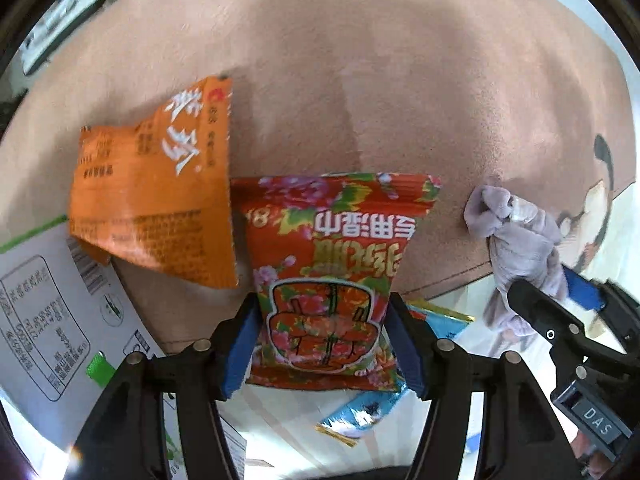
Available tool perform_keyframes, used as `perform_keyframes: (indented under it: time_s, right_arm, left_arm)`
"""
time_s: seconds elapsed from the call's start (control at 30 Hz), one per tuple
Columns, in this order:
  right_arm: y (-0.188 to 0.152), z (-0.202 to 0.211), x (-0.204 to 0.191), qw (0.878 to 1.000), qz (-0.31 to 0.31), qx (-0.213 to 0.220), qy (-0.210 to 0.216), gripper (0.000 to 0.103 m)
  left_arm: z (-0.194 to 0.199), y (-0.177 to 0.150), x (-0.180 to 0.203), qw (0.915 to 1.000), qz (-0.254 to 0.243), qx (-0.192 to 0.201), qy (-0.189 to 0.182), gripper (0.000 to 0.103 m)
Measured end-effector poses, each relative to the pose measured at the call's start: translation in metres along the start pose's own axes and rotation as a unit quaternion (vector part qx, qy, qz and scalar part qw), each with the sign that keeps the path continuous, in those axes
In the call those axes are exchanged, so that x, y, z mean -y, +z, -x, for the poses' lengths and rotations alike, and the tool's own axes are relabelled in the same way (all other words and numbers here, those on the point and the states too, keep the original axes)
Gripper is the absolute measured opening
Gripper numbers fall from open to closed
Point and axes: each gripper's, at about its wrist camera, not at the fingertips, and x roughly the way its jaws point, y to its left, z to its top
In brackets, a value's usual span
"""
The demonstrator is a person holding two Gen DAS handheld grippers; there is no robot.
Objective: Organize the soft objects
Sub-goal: 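Grasp the red snack bag with the left tool while the right tool grasps the lilac cloth, then place the red bag and lilac cloth into the box and release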
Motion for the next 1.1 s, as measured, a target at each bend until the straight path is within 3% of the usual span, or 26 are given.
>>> perform_keyframes:
  time_s: [0.13, 0.17, 0.3, 0.43, 0.63, 0.77, 0.9, 1.1]
  right_arm:
    - [0.003, -0.013, -0.007, 1.000, 0.003, -0.007, -0.003, 0.056]
    - [0.003, -0.016, -0.009, 1.000, 0.003, -0.004, -0.006, 0.051]
    - [-0.004, -0.013, -0.014, 1.000, -0.007, 0.008, -0.019, 0.039]
    - [-0.020, 0.008, -0.026, 0.999, -0.014, 0.031, -0.018, 0.038]
    - [-0.057, 0.062, -0.058, 0.997, 0.002, 0.081, 0.006, 0.038]
    - [-0.089, 0.102, -0.097, 0.992, 0.007, 0.114, 0.050, 0.037]
    - [-0.134, 0.114, -0.151, 0.987, 0.024, 0.123, 0.098, 0.037]
    - [-0.178, 0.087, -0.258, 0.983, 0.064, 0.099, 0.139, 0.037]
  left_arm:
    - [-0.001, -0.005, 0.015, 0.9985, -0.016, 0.027, 0.045, 0.048]
    - [-0.002, -0.007, 0.019, 0.9983, -0.016, 0.033, 0.046, 0.046]
    - [0.008, -0.023, 0.022, 0.9975, -0.013, 0.062, 0.031, 0.043]
    - [0.033, -0.051, 0.025, 0.9947, -0.012, 0.101, 0.018, 0.043]
    - [0.095, -0.111, 0.013, 0.9864, -0.012, 0.161, -0.029, 0.043]
    - [0.140, -0.161, -0.029, 0.9777, 0.001, 0.203, -0.055, 0.043]
    - [0.183, -0.188, -0.085, 0.9732, 0.026, 0.221, -0.057, 0.043]
    - [0.175, -0.232, -0.200, 0.9753, 0.094, 0.194, -0.049, 0.043]
